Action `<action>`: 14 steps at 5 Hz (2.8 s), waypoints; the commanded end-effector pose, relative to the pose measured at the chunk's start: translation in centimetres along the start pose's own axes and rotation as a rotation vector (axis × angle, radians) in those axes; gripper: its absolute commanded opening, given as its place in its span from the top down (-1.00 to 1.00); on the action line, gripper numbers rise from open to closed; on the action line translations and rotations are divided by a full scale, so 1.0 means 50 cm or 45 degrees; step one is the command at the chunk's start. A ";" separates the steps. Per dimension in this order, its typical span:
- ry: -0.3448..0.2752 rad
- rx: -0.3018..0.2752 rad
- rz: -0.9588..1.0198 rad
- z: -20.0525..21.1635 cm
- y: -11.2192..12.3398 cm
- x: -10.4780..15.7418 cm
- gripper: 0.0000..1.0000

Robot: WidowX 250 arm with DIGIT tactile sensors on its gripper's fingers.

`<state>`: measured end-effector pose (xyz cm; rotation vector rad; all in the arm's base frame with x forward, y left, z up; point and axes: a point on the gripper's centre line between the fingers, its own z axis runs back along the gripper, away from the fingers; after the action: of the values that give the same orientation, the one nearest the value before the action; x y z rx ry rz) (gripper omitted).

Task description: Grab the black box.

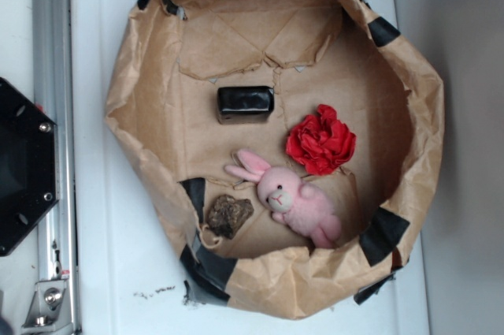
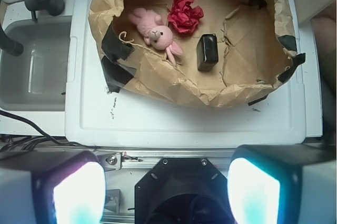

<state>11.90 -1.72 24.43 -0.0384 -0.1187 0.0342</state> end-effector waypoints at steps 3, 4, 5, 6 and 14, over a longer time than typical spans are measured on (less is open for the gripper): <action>-0.022 0.144 0.173 -0.071 0.040 0.193 -1.00; -0.036 0.172 0.186 -0.100 0.059 0.239 -1.00; -0.061 0.156 0.033 -0.154 0.088 0.267 -1.00; -0.052 0.150 -0.101 -0.206 0.120 0.260 -1.00; 0.086 0.204 -0.227 -0.451 0.196 0.268 -1.00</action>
<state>26.87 7.30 2.29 0.1149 -0.0097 -0.1494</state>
